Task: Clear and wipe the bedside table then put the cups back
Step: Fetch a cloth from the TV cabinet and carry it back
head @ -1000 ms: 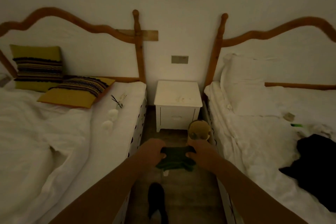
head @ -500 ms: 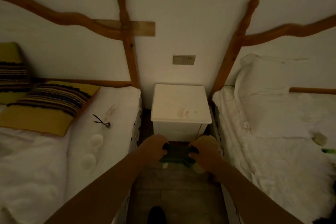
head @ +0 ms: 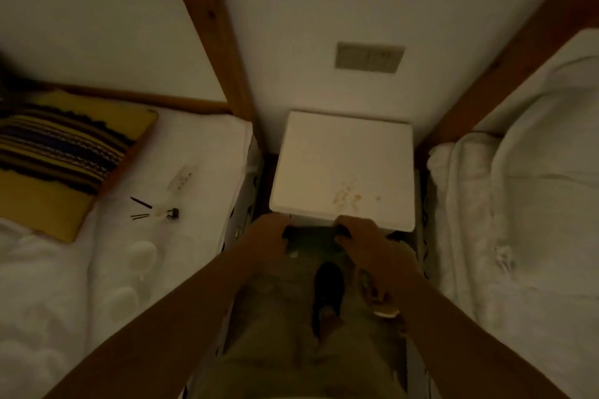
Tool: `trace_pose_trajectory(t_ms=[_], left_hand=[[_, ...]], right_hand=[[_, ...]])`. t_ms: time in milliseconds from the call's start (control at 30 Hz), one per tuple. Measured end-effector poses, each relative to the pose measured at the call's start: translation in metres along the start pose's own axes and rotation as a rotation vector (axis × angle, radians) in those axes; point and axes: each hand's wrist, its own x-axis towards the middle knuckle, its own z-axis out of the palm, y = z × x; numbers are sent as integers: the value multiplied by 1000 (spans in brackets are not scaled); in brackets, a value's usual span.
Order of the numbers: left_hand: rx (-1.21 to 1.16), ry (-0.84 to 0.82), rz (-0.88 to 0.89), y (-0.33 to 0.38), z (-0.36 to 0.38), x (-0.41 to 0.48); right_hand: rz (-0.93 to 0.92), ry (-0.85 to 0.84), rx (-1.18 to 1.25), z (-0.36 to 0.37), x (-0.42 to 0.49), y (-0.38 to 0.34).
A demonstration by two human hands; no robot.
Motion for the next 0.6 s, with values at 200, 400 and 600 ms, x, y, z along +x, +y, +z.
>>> trace_pose_trajectory(t_ms=[200, 400, 600], left_hand=[[-73, 114, -62, -17, -11, 118], [-84, 303, -8, -51, -11, 229], [-59, 522, 103, -72, -9, 297]], right_hand=[[-45, 126, 90, -13, 126, 34], [-106, 246, 49, -17, 242, 67], [-172, 497, -20, -9, 299, 85]])
